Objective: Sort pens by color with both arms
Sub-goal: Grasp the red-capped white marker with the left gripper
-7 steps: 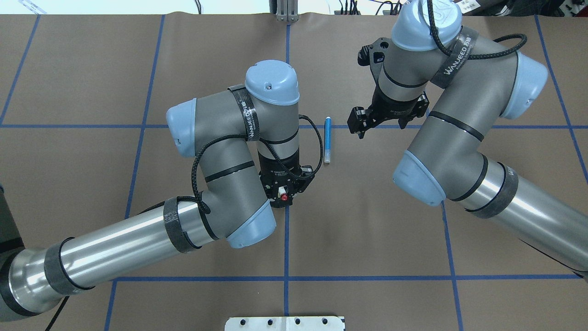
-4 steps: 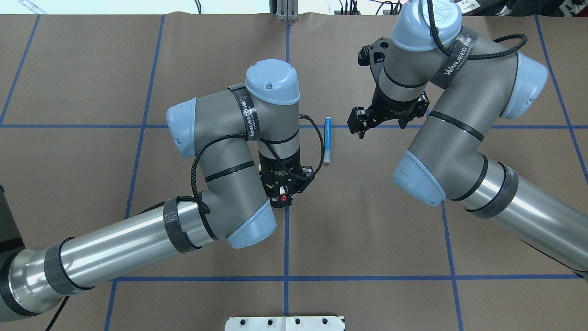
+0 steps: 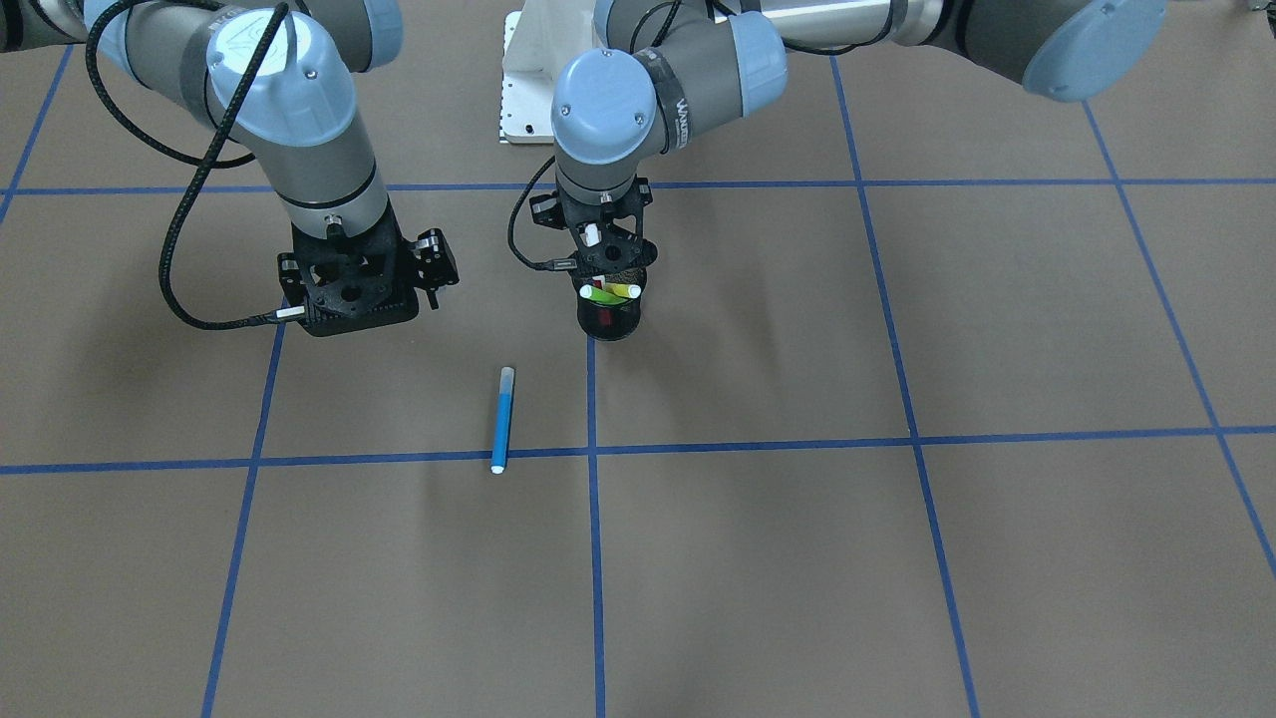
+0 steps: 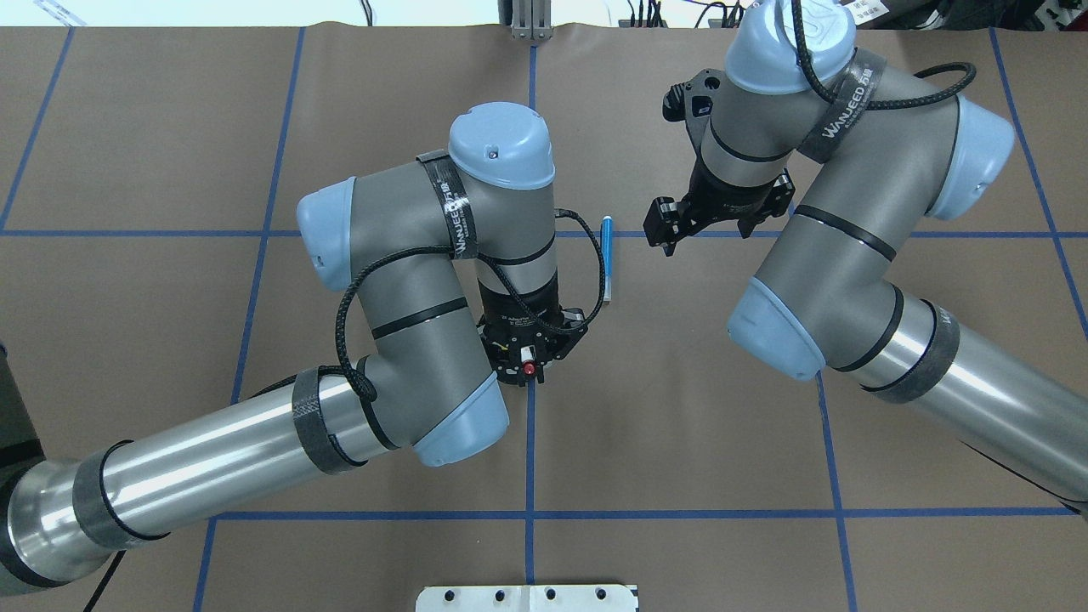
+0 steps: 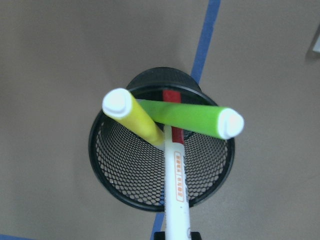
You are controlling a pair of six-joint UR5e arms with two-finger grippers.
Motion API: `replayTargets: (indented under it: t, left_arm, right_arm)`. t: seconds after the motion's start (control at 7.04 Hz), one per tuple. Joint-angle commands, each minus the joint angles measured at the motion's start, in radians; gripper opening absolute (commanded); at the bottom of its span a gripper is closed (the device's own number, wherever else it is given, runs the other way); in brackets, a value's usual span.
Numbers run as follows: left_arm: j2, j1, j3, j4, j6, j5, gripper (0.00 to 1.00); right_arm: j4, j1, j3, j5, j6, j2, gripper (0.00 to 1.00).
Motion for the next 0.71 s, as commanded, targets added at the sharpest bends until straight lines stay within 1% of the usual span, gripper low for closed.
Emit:
replayTargets:
  t: [0.0, 0.28, 0.43, 0.57]
  left_arm:
    - [0.003, -0.002, -0.115, 0.119, 0.02, -0.003, 0.11]
    - [0.0, -0.005, -0.201, 0.173, 0.021, -0.003, 0.11]
    - [-0.008, -0.005, -0.219, 0.173, 0.022, 0.0, 0.11]
    - [-0.014, -0.036, -0.21, 0.167, 0.092, 0.003, 0.11]
  right_arm:
    - [0.0, 0.0, 0.0, 0.0, 0.001, 0.001, 0.99]
    - [0.002, -0.001, 0.0, 0.002, 0.001, -0.001, 0.99]
    - [0.002, 0.0, 0.0, 0.002, 0.001, -0.001, 0.99]
    - [0.003, -0.001, 0.0, 0.002, 0.001, -0.001, 0.99]
